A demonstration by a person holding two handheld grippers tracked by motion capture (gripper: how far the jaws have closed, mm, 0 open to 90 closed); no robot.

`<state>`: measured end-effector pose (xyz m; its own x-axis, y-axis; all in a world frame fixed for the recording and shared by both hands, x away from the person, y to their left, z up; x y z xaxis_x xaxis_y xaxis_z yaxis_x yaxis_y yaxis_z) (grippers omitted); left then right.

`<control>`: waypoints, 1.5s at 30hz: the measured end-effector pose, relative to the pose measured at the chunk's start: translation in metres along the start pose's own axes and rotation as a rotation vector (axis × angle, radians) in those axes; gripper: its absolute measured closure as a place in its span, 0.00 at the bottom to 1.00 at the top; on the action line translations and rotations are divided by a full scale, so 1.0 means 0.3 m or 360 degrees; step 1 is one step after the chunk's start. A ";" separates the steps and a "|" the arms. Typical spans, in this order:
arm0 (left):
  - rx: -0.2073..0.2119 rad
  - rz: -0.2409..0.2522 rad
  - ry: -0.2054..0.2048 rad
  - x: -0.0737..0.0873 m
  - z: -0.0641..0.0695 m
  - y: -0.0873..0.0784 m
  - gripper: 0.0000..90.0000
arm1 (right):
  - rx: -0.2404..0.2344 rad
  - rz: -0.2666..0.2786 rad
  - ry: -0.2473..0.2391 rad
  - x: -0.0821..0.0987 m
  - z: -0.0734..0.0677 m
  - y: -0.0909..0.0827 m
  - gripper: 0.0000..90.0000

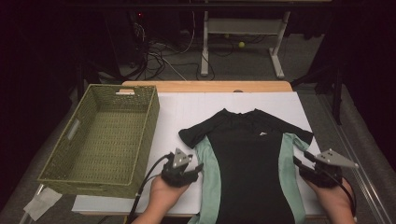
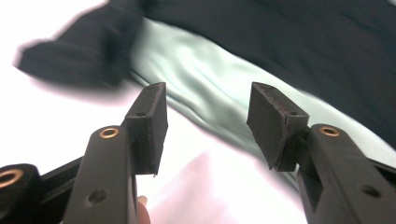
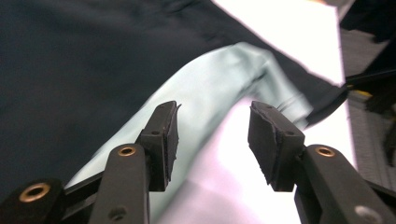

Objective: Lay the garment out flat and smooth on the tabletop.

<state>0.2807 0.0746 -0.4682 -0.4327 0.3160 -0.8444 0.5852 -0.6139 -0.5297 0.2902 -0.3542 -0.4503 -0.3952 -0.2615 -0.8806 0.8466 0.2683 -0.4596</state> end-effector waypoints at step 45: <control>0.0382 -0.0076 0.0091 0.183 0.236 -0.141 0.80 | -0.0321 -0.0032 -0.0080 0.200 -0.192 -0.345 0.82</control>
<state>0.1837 0.0668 -0.4866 -0.4122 0.3849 -0.8258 0.3827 -0.7494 -0.5403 0.1581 -0.3443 -0.4623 -0.3887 -0.3131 -0.8665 0.7484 0.4413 -0.4952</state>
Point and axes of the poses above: each handheld gripper's, and its own axes: y roughly forward along the jaws, x roughly out of its underside, z roughly to its right, the point moved 1 cm from there along y, roughly forward along the jaws, and after that the axes turned 6 degrees about z, right-handed, at the moved point
